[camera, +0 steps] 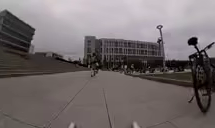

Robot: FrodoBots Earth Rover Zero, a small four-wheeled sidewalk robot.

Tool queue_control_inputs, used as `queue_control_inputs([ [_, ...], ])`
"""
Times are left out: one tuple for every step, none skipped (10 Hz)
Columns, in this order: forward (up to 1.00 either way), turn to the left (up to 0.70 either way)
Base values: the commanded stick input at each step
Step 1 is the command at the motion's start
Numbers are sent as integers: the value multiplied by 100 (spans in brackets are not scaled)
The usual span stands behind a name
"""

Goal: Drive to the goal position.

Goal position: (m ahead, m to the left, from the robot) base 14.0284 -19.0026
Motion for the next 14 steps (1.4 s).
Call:
queue_control_inputs([
  [45, 0],
  [45, 0],
  [45, -2],
  [45, -4],
  [45, -7],
  [45, -5],
  [45, -2],
  [45, 0],
  [45, 0],
  [45, 0],
  [45, 0],
  [45, 0],
  [45, 0],
  [45, 0],
])
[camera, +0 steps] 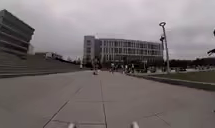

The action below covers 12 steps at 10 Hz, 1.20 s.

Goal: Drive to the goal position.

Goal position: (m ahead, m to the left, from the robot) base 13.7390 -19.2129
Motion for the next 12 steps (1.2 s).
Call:
queue_control_inputs([
  [45, 0],
  [45, 0],
  [45, 0],
  [45, 0],
  [45, 0],
  [45, 0],
  [45, 0],
  [45, 0],
  [45, 0],
  [45, 0],
  [45, 0],
  [45, 0],
])
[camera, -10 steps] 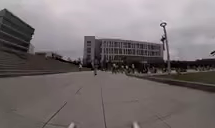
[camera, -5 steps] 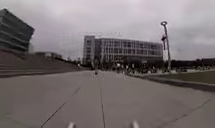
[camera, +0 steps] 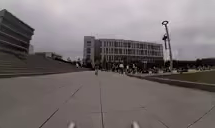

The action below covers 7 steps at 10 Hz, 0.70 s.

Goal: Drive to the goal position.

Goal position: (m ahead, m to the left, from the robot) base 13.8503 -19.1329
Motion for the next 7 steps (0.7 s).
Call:
queue_control_inputs([
  [45, 0],
  [45, 0],
  [45, 0],
  [45, 0],
  [45, 0],
  [45, 0],
  [45, 0],
])
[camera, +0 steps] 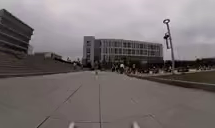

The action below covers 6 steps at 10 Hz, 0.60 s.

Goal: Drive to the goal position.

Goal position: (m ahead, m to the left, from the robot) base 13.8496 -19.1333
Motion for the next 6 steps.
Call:
queue_control_inputs([
  [45, 0],
  [45, 0],
  [45, 0],
  [45, 0],
  [45, 0],
  [45, 0],
])
